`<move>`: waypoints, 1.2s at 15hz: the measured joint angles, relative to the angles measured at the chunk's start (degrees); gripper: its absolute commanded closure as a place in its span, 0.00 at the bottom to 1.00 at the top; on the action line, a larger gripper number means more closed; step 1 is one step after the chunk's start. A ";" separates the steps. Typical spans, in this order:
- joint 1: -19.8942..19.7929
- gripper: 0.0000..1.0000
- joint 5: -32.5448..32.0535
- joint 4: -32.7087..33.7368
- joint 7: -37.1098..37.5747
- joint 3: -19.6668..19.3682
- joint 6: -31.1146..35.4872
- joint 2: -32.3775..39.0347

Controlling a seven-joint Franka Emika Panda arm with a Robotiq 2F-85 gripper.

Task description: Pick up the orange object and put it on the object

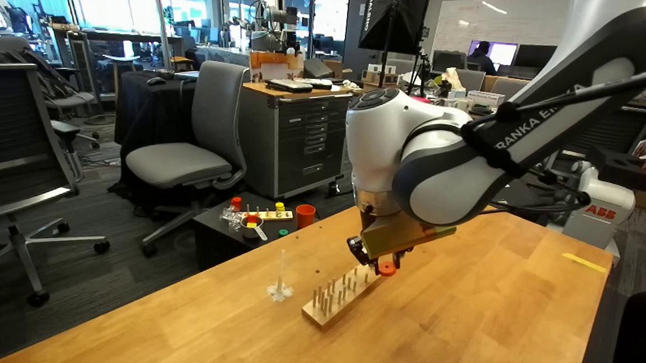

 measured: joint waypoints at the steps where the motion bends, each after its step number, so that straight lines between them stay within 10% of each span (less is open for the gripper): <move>1: 0.02 0.83 0.00 0.07 -2.79 0.20 -0.50 0.20; 6: 0.22 0.82 -0.22 1.63 -17.19 0.38 -5.51 0.96; 7: 0.26 0.58 -0.21 2.05 -19.38 0.40 -6.17 1.00; 11: 0.27 0.58 -0.07 1.94 -19.61 0.29 -6.16 1.13; 12: 0.27 0.83 -0.07 1.94 -19.61 0.29 -6.14 1.18; 18: 0.27 0.83 -0.07 1.97 -19.56 -0.42 -5.79 1.54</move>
